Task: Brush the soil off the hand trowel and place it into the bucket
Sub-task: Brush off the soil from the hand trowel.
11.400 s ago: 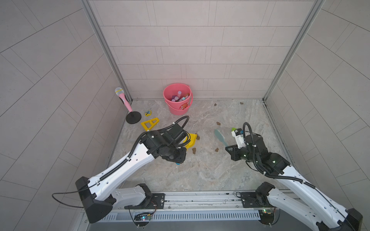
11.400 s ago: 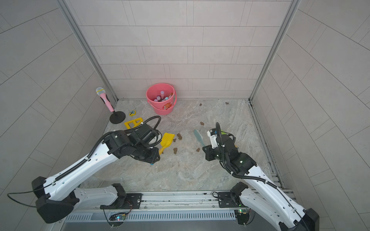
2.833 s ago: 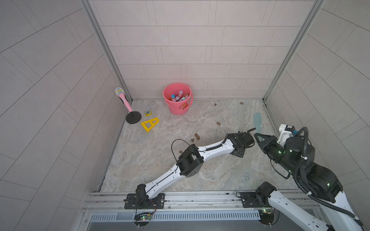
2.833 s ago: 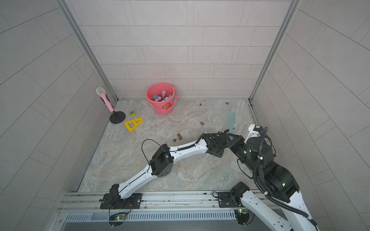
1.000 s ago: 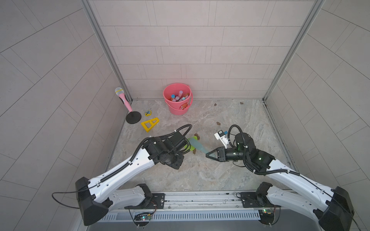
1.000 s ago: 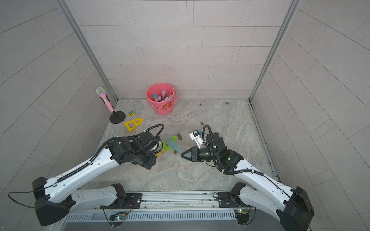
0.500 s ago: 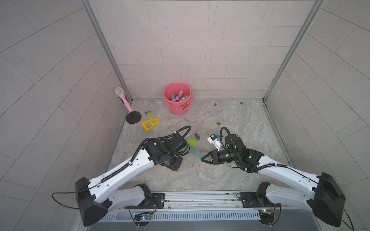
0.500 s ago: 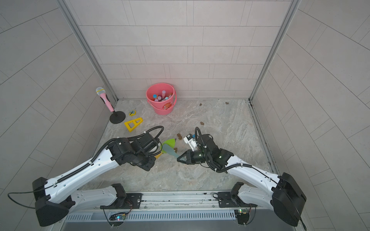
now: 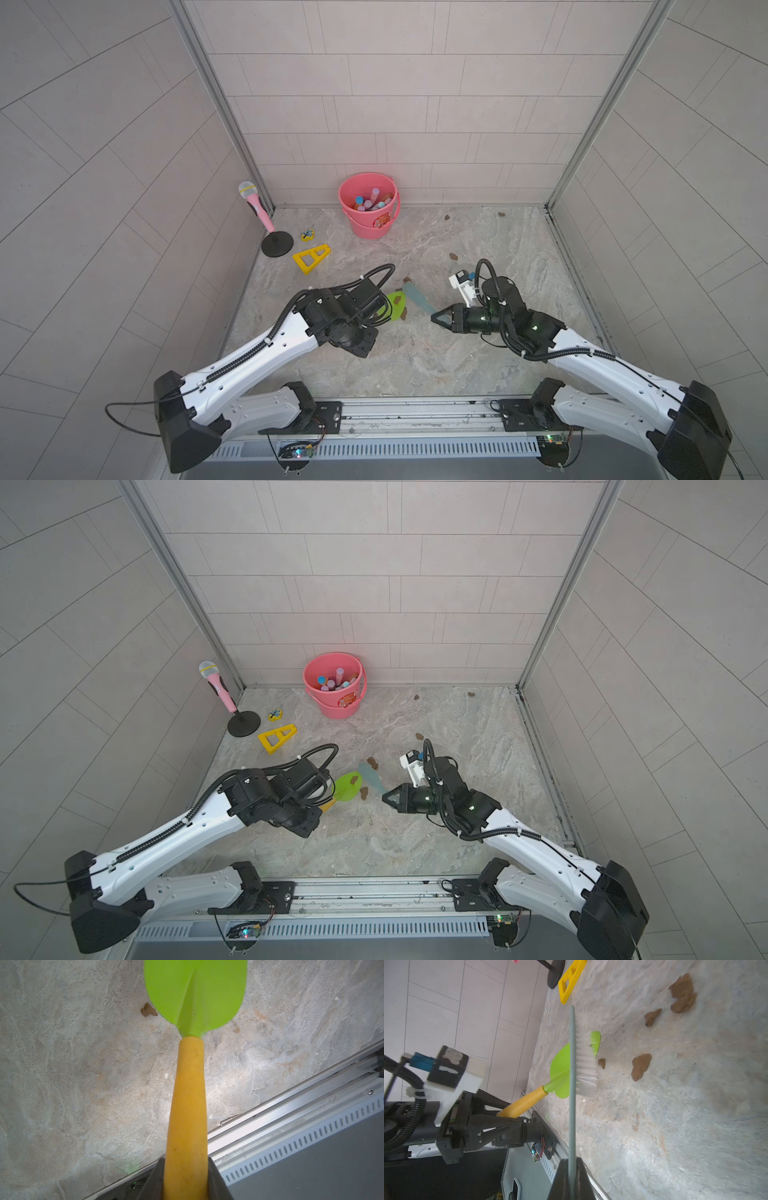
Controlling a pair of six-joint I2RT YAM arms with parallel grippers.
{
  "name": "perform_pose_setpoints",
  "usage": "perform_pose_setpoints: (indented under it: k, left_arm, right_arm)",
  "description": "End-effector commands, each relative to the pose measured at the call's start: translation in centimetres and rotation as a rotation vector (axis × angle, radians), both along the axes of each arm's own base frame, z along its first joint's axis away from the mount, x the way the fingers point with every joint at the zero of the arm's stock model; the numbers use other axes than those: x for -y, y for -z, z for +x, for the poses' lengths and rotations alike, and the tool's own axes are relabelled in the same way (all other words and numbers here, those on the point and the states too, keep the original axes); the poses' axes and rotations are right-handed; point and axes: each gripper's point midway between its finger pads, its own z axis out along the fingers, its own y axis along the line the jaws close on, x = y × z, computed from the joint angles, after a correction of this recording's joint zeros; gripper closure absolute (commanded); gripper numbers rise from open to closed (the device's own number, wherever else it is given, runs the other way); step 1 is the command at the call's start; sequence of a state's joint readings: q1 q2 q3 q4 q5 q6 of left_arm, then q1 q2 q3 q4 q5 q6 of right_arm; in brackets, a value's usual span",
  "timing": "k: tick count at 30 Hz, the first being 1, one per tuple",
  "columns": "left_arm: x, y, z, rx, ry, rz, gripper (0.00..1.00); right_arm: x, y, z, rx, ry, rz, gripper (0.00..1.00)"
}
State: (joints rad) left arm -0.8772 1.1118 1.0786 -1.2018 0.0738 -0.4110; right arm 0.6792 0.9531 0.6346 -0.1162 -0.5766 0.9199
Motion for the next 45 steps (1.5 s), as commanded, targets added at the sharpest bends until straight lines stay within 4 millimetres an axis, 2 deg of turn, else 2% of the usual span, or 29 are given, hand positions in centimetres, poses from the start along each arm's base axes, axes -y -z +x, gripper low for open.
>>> perform_pose_setpoints:
  k: [1, 7, 13, 20, 25, 33, 35, 36, 37, 40, 45]
  left_arm:
    - [-0.2, -0.1, -0.1, 0.006, -0.008, -0.008, 1.0]
    - [0.4, -0.3, 0.3, 0.016, -0.01, -0.03, 1.0]
    - [0.4, -0.3, 0.3, 0.013, -0.01, -0.029, 1.0]
    - [-0.1, -0.3, 0.0, 0.018, -0.017, -0.026, 1.0]
    - [0.0, -0.1, -0.3, 0.004, -0.013, -0.033, 1.0]
    - [0.2, 0.4, -0.4, -0.012, -0.006, -0.029, 1.0]
    - [0.4, 0.3, -0.2, -0.005, -0.006, -0.035, 1.0]
    - [0.5, 0.3, -0.1, -0.001, -0.009, -0.04, 1.0]
    - [0.5, 0.3, 0.0, 0.003, -0.009, -0.042, 1.0]
    - [0.8, 0.3, 0.2, 0.01, -0.018, -0.051, 1.0]
    - [1.3, 0.2, 0.4, 0.013, -0.026, -0.08, 1.0]
  right_arm:
    - [0.3, -0.4, 0.0, 0.029, 0.008, 0.0, 1.0]
    - [-2.3, -0.5, -2.0, -0.009, -0.135, 0.056, 1.0]
    - [-3.6, 1.7, -2.4, -0.073, -0.168, 0.021, 1.0]
    - [-1.6, 3.5, -1.0, -0.077, -0.054, -0.088, 1.0]
    - [0.4, 3.7, 0.1, -0.079, 0.028, -0.116, 1.0]
    - [2.0, 0.4, 0.7, 0.012, 0.093, -0.053, 1.0]
    - [1.7, -0.5, 0.5, 0.028, 0.078, -0.019, 1.0]
    - [1.5, 0.4, 0.1, 0.008, 0.062, -0.013, 1.0]
    - [1.1, 0.2, -0.1, 0.004, 0.044, 0.01, 1.0]
    - [-0.8, -0.2, -1.0, -0.022, -0.035, 0.092, 1.0]
    - [-3.5, 0.5, -2.3, -0.061, -0.131, 0.123, 1.0]
